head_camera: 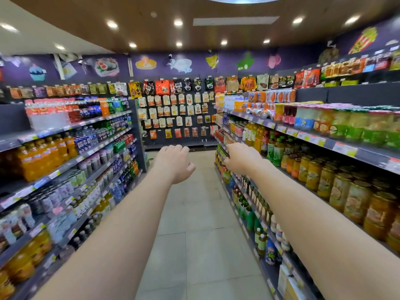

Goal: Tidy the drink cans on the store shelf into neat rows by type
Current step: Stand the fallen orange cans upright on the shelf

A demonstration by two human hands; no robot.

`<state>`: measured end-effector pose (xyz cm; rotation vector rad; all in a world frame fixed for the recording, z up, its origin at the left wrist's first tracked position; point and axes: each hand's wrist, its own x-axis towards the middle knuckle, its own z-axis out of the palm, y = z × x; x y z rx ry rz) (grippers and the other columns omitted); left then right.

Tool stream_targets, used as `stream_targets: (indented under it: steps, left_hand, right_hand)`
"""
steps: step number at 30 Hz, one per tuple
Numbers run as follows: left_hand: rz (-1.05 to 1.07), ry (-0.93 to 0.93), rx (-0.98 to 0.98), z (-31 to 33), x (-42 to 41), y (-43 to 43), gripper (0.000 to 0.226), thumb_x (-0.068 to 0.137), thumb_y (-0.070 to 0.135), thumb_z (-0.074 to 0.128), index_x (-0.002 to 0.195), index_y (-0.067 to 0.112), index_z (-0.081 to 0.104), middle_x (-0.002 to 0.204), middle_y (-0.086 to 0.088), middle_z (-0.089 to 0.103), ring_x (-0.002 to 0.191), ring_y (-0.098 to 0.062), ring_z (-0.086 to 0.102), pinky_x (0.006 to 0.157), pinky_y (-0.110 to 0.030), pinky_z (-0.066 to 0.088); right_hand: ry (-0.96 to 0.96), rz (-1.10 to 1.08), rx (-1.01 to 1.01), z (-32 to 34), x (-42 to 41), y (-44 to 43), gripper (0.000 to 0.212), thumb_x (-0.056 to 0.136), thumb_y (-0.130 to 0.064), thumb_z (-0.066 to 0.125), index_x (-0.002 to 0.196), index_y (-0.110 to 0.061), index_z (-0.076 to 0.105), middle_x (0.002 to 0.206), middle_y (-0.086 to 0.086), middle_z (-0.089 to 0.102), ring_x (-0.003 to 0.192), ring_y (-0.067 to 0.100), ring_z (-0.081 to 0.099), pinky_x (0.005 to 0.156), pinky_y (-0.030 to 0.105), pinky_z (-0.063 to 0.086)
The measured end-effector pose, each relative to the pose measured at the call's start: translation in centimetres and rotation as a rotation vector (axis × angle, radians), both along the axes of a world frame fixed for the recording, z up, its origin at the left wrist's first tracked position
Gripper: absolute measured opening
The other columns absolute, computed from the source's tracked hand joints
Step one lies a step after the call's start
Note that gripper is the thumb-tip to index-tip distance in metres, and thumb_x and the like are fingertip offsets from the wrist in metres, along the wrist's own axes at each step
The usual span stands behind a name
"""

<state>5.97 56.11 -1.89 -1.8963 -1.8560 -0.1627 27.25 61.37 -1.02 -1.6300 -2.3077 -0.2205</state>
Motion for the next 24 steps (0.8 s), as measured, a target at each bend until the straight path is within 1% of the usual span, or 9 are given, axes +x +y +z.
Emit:
stream_targets:
  steps: [5, 9, 10, 12, 15, 17, 19, 21, 24]
  left_hand:
    - [0.001, -0.019, 0.008, -1.2, -2.6, 10.2, 0.056, 0.095, 0.047, 0.038, 0.14, 0.016, 0.049, 0.136, -0.007, 0.058, 0.122, -0.028, 0.055, 0.104, -0.042, 0.043]
    - [-0.016, -0.034, 0.005, -1.8, -5.4, 20.3, 0.055, 0.094, 0.048, 0.038, 0.138, 0.017, 0.051, 0.135, -0.005, 0.059, 0.121, -0.027, 0.055, 0.104, -0.041, 0.042]
    - [-0.026, -0.048, 0.008, -1.5, -6.0, 23.0, 0.055, 0.095, 0.048, 0.038, 0.138, 0.017, 0.051, 0.135, -0.005, 0.059, 0.122, -0.027, 0.055, 0.104, -0.041, 0.042]
    - [-0.051, -0.061, 0.014, -0.8, -6.9, 28.1, 0.055, 0.095, 0.048, 0.038, 0.139, 0.017, 0.051, 0.136, -0.006, 0.059, 0.123, -0.027, 0.055, 0.105, -0.041, 0.042]
    - [-0.082, -0.051, 0.039, 0.3, -7.5, 35.4, 0.056, 0.095, 0.049, 0.037, 0.138, 0.017, 0.052, 0.133, -0.005, 0.06, 0.12, -0.026, 0.057, 0.101, -0.041, 0.046]
    - [-0.099, -0.054, 0.033, 0.7, -7.5, 39.9, 0.055, 0.096, 0.049, 0.037, 0.138, 0.017, 0.052, 0.133, -0.005, 0.061, 0.119, -0.026, 0.057, 0.1, -0.041, 0.047]
    - [-0.113, -0.05, 0.025, 0.6, -7.4, 44.3, 0.054, 0.096, 0.048, 0.036, 0.137, 0.017, 0.053, 0.134, -0.006, 0.06, 0.119, -0.026, 0.058, 0.099, -0.041, 0.047]
    - [-0.133, -0.047, 0.017, 0.2, -7.3, 48.8, 0.054, 0.096, 0.048, 0.036, 0.137, 0.016, 0.053, 0.133, -0.006, 0.061, 0.119, -0.027, 0.058, 0.1, -0.041, 0.046]
    - [-0.164, -0.032, 0.016, -0.6, -7.1, 55.4, 0.055, 0.096, 0.048, 0.036, 0.137, 0.016, 0.052, 0.134, -0.006, 0.06, 0.121, -0.026, 0.057, 0.103, -0.042, 0.045]
  right_hand:
    - [-0.02, -0.031, -0.009, -0.9, -1.7, 10.0, 0.031, 0.098, -0.031, 0.048, 0.121, -0.012, 0.059, 0.112, 0.007, 0.063, 0.098, 0.028, 0.063, 0.083, 0.041, 0.056]
    - [-0.002, -0.082, -0.02, -0.9, -3.4, 19.6, 0.042, 0.096, -0.03, 0.049, 0.134, -0.014, 0.054, 0.125, 0.009, 0.061, 0.103, 0.028, 0.062, 0.073, 0.035, 0.052]
    - [0.002, -0.095, -0.029, -0.5, -3.8, 22.0, 0.04, 0.096, -0.029, 0.049, 0.133, -0.014, 0.055, 0.124, 0.009, 0.061, 0.1, 0.027, 0.061, 0.07, 0.034, 0.051]
    - [-0.001, -0.111, -0.014, 0.4, -4.3, 26.6, 0.033, 0.099, -0.03, 0.048, 0.123, -0.01, 0.058, 0.113, 0.008, 0.062, 0.093, 0.026, 0.06, 0.067, 0.034, 0.048]
    - [-0.004, -0.131, 0.014, 1.5, -4.7, 32.9, 0.028, 0.099, -0.03, 0.047, 0.114, -0.01, 0.059, 0.106, 0.006, 0.061, 0.091, 0.026, 0.061, 0.068, 0.035, 0.051]
    - [-0.03, -0.139, 0.005, 1.8, -5.0, 36.8, 0.025, 0.099, -0.031, 0.047, 0.11, -0.011, 0.057, 0.103, 0.006, 0.06, 0.089, 0.026, 0.059, 0.066, 0.035, 0.048]
    - [-0.017, -0.146, 0.0, 1.9, -5.2, 41.1, 0.029, 0.098, -0.032, 0.048, 0.116, -0.012, 0.057, 0.108, 0.007, 0.06, 0.092, 0.026, 0.059, 0.067, 0.035, 0.048]
    - [0.019, -0.156, -0.009, 1.6, -5.1, 45.7, 0.033, 0.098, -0.032, 0.048, 0.122, -0.012, 0.057, 0.116, 0.008, 0.061, 0.099, 0.028, 0.06, 0.069, 0.035, 0.049]
    - [0.008, -0.164, -0.011, 0.8, -4.9, 52.4, 0.032, 0.099, -0.032, 0.048, 0.123, -0.012, 0.056, 0.119, 0.008, 0.061, 0.102, 0.029, 0.06, 0.072, 0.037, 0.05]
